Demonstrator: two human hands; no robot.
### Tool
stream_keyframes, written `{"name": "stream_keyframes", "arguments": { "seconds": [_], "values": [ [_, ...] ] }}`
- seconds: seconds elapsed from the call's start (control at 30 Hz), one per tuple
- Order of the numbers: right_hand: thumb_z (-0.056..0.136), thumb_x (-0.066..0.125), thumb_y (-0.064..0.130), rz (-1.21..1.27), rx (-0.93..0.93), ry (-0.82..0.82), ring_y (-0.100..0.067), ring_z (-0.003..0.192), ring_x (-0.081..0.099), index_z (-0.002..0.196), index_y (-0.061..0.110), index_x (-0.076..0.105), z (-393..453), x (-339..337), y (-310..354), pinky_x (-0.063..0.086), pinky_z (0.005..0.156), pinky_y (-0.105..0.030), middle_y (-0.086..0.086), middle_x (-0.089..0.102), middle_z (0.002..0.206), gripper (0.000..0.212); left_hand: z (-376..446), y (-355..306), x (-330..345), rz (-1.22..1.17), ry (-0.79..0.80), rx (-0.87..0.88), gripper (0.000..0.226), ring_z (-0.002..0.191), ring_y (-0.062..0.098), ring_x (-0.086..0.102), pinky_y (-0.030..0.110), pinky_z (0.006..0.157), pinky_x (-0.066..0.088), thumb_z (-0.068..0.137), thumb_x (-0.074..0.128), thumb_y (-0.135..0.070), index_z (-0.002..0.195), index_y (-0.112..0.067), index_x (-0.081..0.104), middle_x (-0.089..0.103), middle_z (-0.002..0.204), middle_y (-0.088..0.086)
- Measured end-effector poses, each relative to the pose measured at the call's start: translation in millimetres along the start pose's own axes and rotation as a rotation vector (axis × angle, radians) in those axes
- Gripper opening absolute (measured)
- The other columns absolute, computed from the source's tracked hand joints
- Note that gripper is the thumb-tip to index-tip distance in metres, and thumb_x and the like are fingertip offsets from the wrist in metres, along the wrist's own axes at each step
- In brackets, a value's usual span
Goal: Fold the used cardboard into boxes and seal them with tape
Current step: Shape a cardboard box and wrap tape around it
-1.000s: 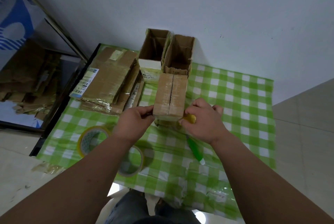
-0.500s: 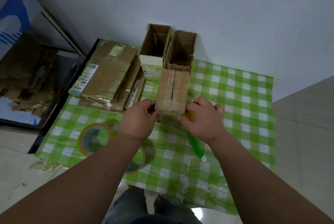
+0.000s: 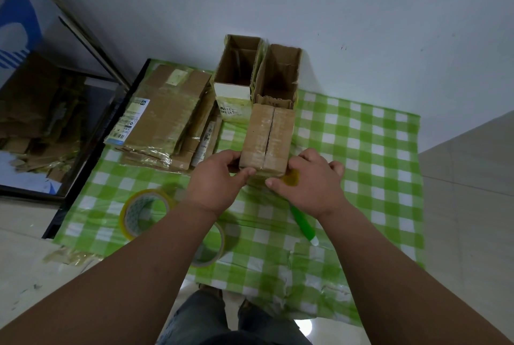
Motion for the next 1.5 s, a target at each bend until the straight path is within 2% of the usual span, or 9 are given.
{"name": "stream_keyframes", "arguments": {
  "seconds": [0.1, 0.23, 0.4, 0.57, 0.77, 0.93, 1.13, 1.27, 1.5],
  "values": [
    [0.082, 0.054, 0.069, 0.016, 0.04, -0.024, -0.012, 0.106, 0.049, 0.105, 0.038, 0.065, -1.1, 1.0, -3.4, 0.018, 0.09, -0.037, 0.01, 0.045, 0.107, 0.04, 2.1, -0.5, 1.7, 0.039, 0.001, 0.026, 0.026, 0.081, -0.003, 0.061, 0.02, 0.075, 0.049, 0.086, 0.075, -0.032, 0.111, -0.025, 0.072, 0.07, 0.092, -0.016],
    [0.083, 0.053, 0.067, 0.0, 0.048, -0.026, -0.013, 0.106, 0.048, 0.106, 0.037, 0.065, -2.7, 3.6, -2.2, 0.016, 0.09, -0.036, 0.01, 0.045, 0.108, 0.04, 4.8, 0.6, -0.6, 0.113, 0.024, 0.099, 0.028, 0.081, -0.002, 0.061, 0.023, 0.076, 0.051, 0.084, 0.075, -0.034, 0.111, -0.025, 0.072, 0.073, 0.097, -0.012],
    [0.065, 0.032, 0.083, 0.026, 0.024, -0.012, -0.009, 0.103, 0.045, 0.104, 0.038, 0.064, -2.7, 0.9, 1.2, 0.018, 0.091, -0.035, 0.011, 0.045, 0.104, 0.067, 6.5, 1.8, 0.0, 0.151, 0.026, 0.13, 0.029, 0.081, -0.001, 0.058, 0.022, 0.075, 0.048, 0.084, 0.076, -0.035, 0.11, -0.025, 0.072, 0.072, 0.098, -0.011],
    [0.07, 0.019, 0.089, 0.007, 0.051, -0.043, -0.01, 0.103, 0.047, 0.104, 0.038, 0.065, 0.2, 3.7, 1.0, 0.017, 0.09, -0.036, 0.011, 0.047, 0.103, 0.077, 7.3, 1.6, 2.2, 0.15, -0.003, 0.14, 0.028, 0.086, 0.006, 0.065, 0.032, 0.079, 0.055, 0.085, 0.074, -0.035, 0.111, -0.025, 0.072, 0.073, 0.099, -0.008],
    [0.083, 0.042, 0.075, 0.017, 0.037, -0.007, -0.012, 0.104, 0.046, 0.109, 0.034, 0.066, 2.4, 5.5, -1.3, 0.017, 0.089, -0.034, 0.009, 0.046, 0.107, 0.054, 10.4, 3.7, 0.0, 0.135, 0.039, 0.148, 0.034, 0.086, 0.004, 0.067, 0.032, 0.081, 0.057, 0.081, 0.078, -0.037, 0.113, -0.024, 0.072, 0.074, 0.1, -0.007],
    [0.08, 0.04, 0.077, -0.021, 0.028, -0.023, -0.011, 0.102, 0.046, 0.108, 0.035, 0.067, 3.7, 5.7, 0.1, 0.018, 0.086, -0.034, 0.01, 0.047, 0.105, 0.057, 12.5, 3.5, 0.1, 0.128, 0.041, 0.136, 0.031, 0.083, 0.001, 0.064, 0.026, 0.079, 0.055, 0.08, 0.079, -0.035, 0.109, -0.024, 0.073, 0.074, 0.098, -0.009],
    [0.078, 0.03, 0.079, -0.096, 0.054, -0.102, -0.014, 0.099, 0.051, 0.101, 0.033, 0.067, 1.8, 7.2, 6.0, 0.016, 0.083, -0.034, 0.01, 0.052, 0.102, 0.063, 13.2, 2.9, 2.2, 0.152, 0.012, 0.104, 0.034, 0.081, 0.006, 0.062, 0.028, 0.074, 0.053, 0.078, 0.079, -0.041, 0.104, -0.022, 0.071, 0.07, 0.093, -0.009],
    [0.084, 0.047, 0.072, -0.056, 0.047, -0.067, -0.014, 0.102, 0.05, 0.105, 0.032, 0.067, 3.3, 8.2, 5.0, 0.019, 0.088, -0.035, 0.009, 0.049, 0.105, 0.049, 14.8, 3.3, 4.3, 0.174, 0.022, 0.064, 0.032, 0.085, 0.01, 0.063, 0.031, 0.074, 0.052, 0.078, 0.079, -0.042, 0.101, -0.023, 0.068, 0.069, 0.093, -0.008],
    [0.088, 0.048, 0.065, -0.069, 0.01, -0.04, -0.015, 0.104, 0.049, 0.108, 0.03, 0.066, 3.5, 5.2, 5.5, 0.023, 0.088, -0.036, 0.007, 0.049, 0.106, 0.044, 17.1, 2.5, 3.8, 0.211, 0.058, 0.091, 0.029, 0.085, 0.011, 0.064, 0.035, 0.077, 0.055, 0.08, 0.078, -0.038, 0.102, -0.022, 0.068, 0.07, 0.096, -0.006]
  ]
}}
Point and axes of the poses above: each hand's wrist, its own z-axis towards the middle knuckle, its own x-axis out of the palm, y = z × x, the point moved 6 cm from there along z, towards the middle knuckle
